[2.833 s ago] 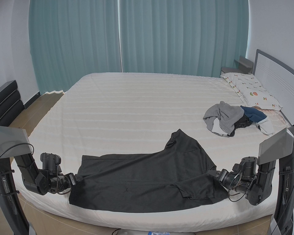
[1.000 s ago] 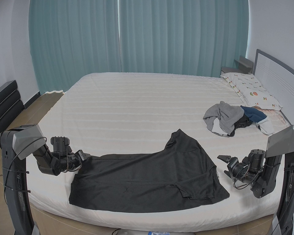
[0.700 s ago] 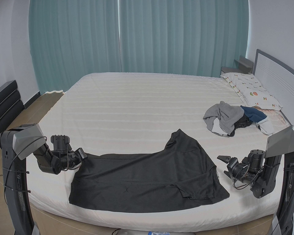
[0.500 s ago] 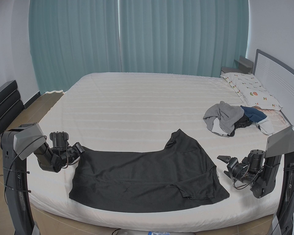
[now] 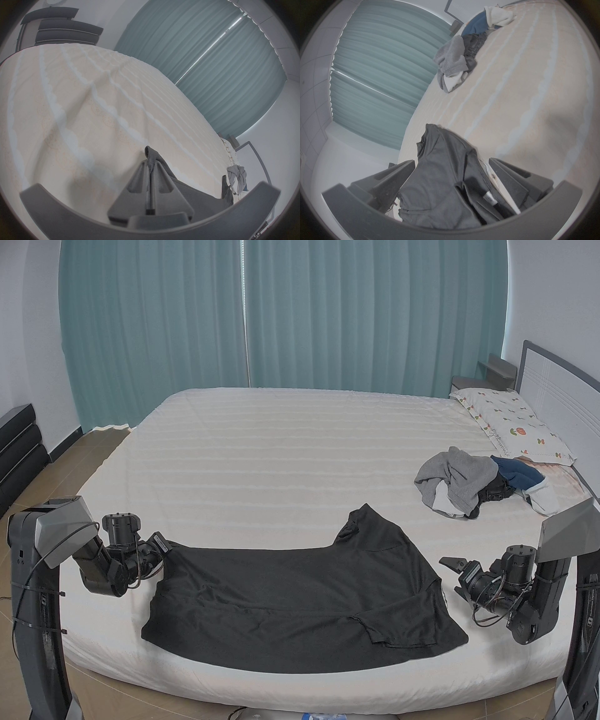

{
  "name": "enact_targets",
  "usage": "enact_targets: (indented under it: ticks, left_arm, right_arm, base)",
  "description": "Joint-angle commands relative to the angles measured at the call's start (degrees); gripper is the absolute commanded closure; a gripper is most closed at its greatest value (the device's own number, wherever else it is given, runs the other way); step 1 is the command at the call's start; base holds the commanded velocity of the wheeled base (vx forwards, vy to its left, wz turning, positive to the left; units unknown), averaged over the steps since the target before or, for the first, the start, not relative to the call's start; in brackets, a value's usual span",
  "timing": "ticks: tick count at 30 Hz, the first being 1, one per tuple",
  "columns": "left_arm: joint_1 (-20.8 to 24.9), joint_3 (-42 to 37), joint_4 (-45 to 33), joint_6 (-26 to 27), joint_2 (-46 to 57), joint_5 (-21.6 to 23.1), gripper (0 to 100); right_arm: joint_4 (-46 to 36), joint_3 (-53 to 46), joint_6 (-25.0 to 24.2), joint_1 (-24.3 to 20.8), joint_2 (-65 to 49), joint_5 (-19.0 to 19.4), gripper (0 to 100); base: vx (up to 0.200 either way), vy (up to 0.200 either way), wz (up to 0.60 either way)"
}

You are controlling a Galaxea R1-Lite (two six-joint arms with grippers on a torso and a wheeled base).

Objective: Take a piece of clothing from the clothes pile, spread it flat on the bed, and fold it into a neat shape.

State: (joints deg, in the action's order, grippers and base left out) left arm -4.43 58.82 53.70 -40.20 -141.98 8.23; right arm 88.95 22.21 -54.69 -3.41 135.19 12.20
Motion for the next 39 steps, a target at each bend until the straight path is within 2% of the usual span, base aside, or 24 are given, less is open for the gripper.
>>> enact_targets:
  ticks: [1,3,4,5,7,9,10,11,13,16,19,22,23,27,31,39]
  left_arm:
    - [-0.15,-0.28,0.0,-0.14,-0.22,0.12,100]
    - [-0.15,-1.08,0.09,-0.14,-0.05,0.47,100]
    - [-0.15,-1.16,0.18,-0.14,-0.05,0.47,100]
    - [-0.15,-1.43,0.18,-0.23,0.13,0.65,100]
    - [-0.15,-1.51,0.18,-0.23,-0.05,0.65,100]
    - [-0.23,-1.78,0.09,-0.23,0.04,0.65,100]
    - [-0.23,-1.78,0.09,-0.23,0.04,0.65,100]
    - [-0.15,-2.04,0.09,-0.23,0.04,0.65,100]
    - [-0.23,-2.13,0.09,-0.23,0.04,0.65,100]
    - [-0.15,-2.31,0.09,-0.23,0.04,0.65,100]
    - [-0.15,-2.31,0.09,-0.23,0.04,0.65,100]
    - [-0.15,-2.31,0.09,-0.23,0.04,0.65,100]
    - [-0.15,-2.39,0.09,-0.14,-0.05,0.65,100]
    - [-0.15,-2.31,0.09,-0.14,-0.05,0.65,100]
    - [-0.15,-2.39,0.09,-0.14,-0.05,0.65,100]
    - [-0.15,-2.31,0.09,0.04,-0.14,0.65,100]
  right_arm:
    - [0.78,3.19,1.69,-2.48,0.42,-1.74,0]
    - [-0.54,5.47,5.29,-3.71,0.51,-1.83,0]
    - [-0.71,5.65,5.56,-3.71,0.42,-1.83,0]
    - [-3.7,8.81,9.51,-4.06,0.07,-1.83,0]
    - [-8.89,14.18,12.76,-4.67,0.42,-2.18,0]
    - [-17.24,21.73,14.35,-5.38,1.48,-2.45,0]
    - [-17.24,21.73,14.35,-5.38,1.48,-2.45,0]
    - [-24.09,28.59,15.05,-5.82,3.32,-2.97,0]
    - [-30.07,35.8,17.51,-6.34,5.17,-4.12,0]
    - [-37.19,44.41,22.43,-6.52,7.8,-4.56,0]
    - [-42.46,51.0,24.8,-7.57,11.06,-5.44,0]
    - [-44.92,54.52,25.68,-7.75,13.17,-7.11,0]
    - [-46.42,57.86,26.91,-7.84,15.19,-9.13,0]
    - [-47.12,64.45,28.06,-7.92,18.7,-11.24,0]
    - [-49.14,68.58,28.23,-8.19,20.9,-12.64,0]
    - [-49.49,69.9,28.06,-8.19,20.81,-12.64,0]
  base:
    - [0.0,0.0,0.0]
    - [0.0,0.0,0.0]
    - [0.0,0.0,0.0]
    - [0.0,0.0,0.0]
    - [0.0,0.0,0.0]
    - [0.0,0.0,0.0]
    - [0.0,0.0,0.0]
    - [0.0,0.0,0.0]
    - [0.0,0.0,0.0]
    - [0.0,0.0,0.0]
    - [0.0,0.0,0.0]
    - [0.0,0.0,0.0]
    - [0.0,0.0,0.0]
    - [0.0,0.0,0.0]
    - [0.0,0.0,0.0]
    - [0.0,0.0,0.0]
